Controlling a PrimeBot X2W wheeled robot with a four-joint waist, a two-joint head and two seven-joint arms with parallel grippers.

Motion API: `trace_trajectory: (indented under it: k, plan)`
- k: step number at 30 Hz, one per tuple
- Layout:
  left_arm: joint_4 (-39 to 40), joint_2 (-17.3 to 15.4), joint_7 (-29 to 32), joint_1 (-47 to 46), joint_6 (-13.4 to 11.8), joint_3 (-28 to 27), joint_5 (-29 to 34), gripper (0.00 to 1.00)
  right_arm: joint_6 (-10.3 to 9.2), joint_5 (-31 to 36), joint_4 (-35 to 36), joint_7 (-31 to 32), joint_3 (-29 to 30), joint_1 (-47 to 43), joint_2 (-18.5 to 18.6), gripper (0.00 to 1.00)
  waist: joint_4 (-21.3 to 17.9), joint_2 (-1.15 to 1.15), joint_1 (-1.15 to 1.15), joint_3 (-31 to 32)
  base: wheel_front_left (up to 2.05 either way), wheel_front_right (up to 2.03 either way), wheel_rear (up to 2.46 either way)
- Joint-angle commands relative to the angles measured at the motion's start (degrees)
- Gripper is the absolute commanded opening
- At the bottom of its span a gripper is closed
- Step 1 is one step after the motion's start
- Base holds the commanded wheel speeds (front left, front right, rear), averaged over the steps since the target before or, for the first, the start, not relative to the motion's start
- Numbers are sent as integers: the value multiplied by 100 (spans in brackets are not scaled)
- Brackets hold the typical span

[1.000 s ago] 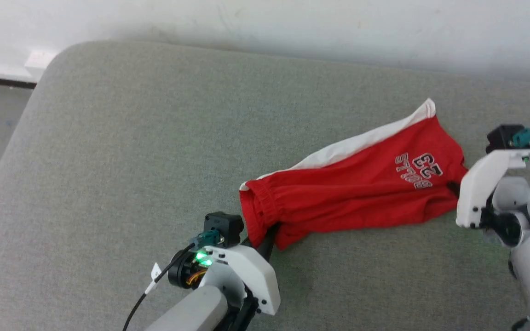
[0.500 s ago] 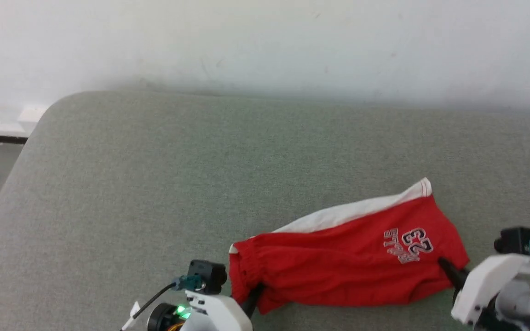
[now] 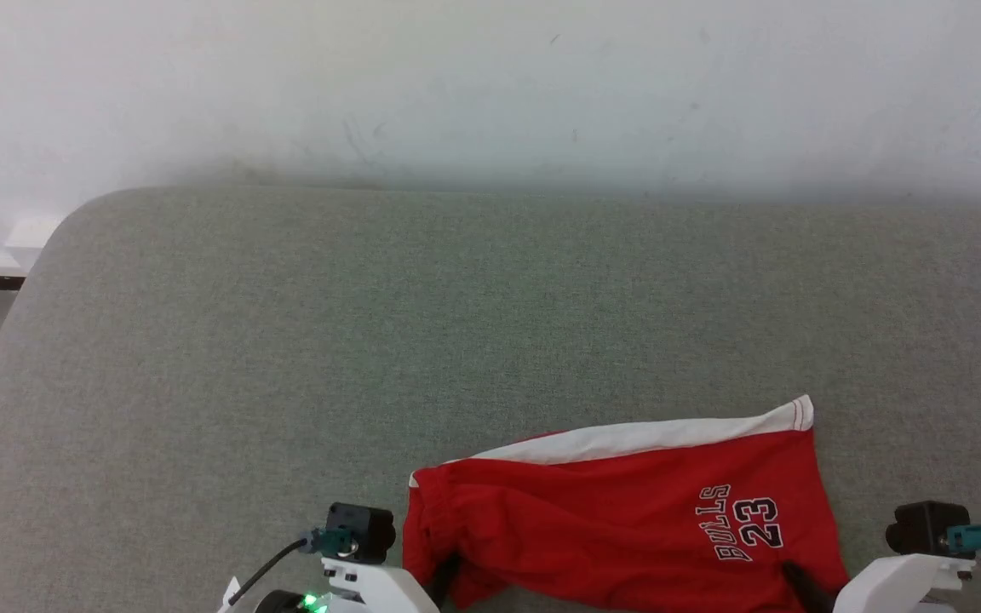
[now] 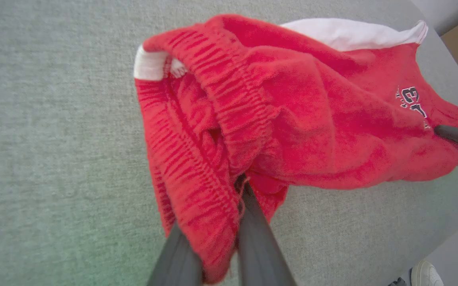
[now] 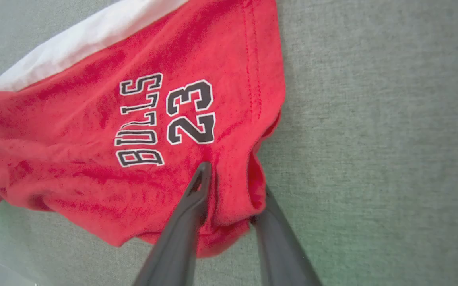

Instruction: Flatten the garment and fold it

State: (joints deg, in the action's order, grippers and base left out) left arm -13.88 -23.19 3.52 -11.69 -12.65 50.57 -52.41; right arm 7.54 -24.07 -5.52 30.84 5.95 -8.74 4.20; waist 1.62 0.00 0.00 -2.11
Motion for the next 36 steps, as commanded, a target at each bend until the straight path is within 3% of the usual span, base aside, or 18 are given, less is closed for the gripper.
trace_trajectory:
  k: [1,2,8,14,19,23,29,36]
  plan:
    - [-58,-3,3,36,10,16,36,77,-5,80,98,40,25,18,38,100,19,0,0,20,0,0,0]
    - [-85,-7,5,31,-3,27,53,100,-5,99,153,68,26,26,89,100,39,0,0,41,0,0,0]
    - [7,-135,-34,66,-96,29,133,100,-5,90,536,413,83,-38,413,100,165,0,0,207,0,0,0]
    - [505,-449,-157,216,-387,-122,209,100,-5,20,838,731,237,-2,741,100,354,0,0,343,0,0,0]
    - [879,-746,-894,108,-923,-297,904,100,-5,-163,575,779,230,141,831,100,499,0,0,348,0,0,0]
    - [1003,-785,-1720,9,-1129,-470,1557,100,-5,-302,151,796,197,270,909,100,575,0,0,295,0,0,0]
    - [1442,-539,-1848,292,-1494,-1196,2885,100,-5,-572,-455,851,161,466,888,100,660,0,0,209,0,0,0]
    - [1841,-211,-1851,1020,-1471,-1872,4033,100,-5,-897,-933,820,-123,589,834,100,760,0,0,50,0,0,0]
